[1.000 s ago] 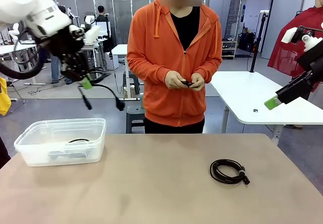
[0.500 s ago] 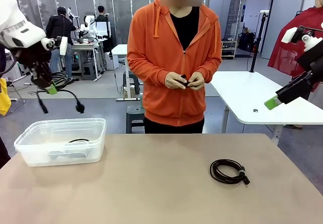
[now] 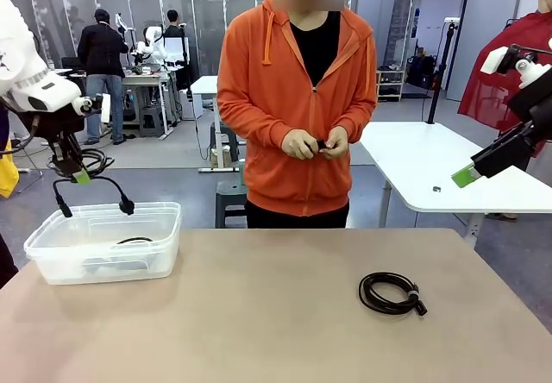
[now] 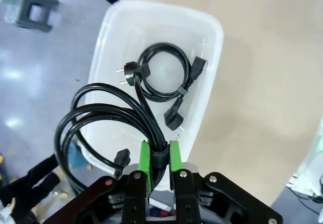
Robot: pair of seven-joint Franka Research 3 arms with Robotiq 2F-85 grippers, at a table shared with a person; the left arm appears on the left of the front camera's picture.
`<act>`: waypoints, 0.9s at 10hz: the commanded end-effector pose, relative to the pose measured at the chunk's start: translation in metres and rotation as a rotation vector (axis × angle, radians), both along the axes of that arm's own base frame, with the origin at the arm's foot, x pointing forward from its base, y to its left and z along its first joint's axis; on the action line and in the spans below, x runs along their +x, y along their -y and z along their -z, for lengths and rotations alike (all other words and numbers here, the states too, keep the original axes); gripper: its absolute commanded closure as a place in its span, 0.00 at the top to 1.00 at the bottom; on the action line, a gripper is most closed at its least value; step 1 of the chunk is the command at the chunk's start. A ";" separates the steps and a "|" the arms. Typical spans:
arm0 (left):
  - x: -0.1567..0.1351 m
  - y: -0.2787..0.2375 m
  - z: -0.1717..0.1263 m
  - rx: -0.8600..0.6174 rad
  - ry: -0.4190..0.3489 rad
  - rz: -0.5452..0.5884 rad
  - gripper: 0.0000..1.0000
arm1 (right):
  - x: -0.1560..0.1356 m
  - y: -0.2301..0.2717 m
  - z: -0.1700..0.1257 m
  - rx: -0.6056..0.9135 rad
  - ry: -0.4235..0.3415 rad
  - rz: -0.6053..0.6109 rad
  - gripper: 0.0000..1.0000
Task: Organize and store the cables.
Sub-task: Place the Power Cable into the Organizing box.
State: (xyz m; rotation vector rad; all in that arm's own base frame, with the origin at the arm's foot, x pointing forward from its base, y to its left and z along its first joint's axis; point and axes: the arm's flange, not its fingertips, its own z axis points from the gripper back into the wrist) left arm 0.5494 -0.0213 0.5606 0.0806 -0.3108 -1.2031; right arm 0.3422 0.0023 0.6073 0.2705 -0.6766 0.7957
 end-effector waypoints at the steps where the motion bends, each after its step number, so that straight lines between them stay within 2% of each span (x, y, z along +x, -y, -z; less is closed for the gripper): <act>1: 0.015 -0.008 0.015 -0.014 -0.029 -0.054 0.18 | 0.000 0.001 0.000 0.001 0.000 -0.006 1.00; 5: 0.044 -0.025 0.067 -0.049 -0.087 -0.090 0.18 | 0.000 0.001 0.000 0.001 0.000 -0.006 1.00; 9: 0.060 -0.033 0.128 -0.070 -0.197 -0.102 0.18 | 0.000 0.001 0.000 0.001 0.000 -0.006 1.00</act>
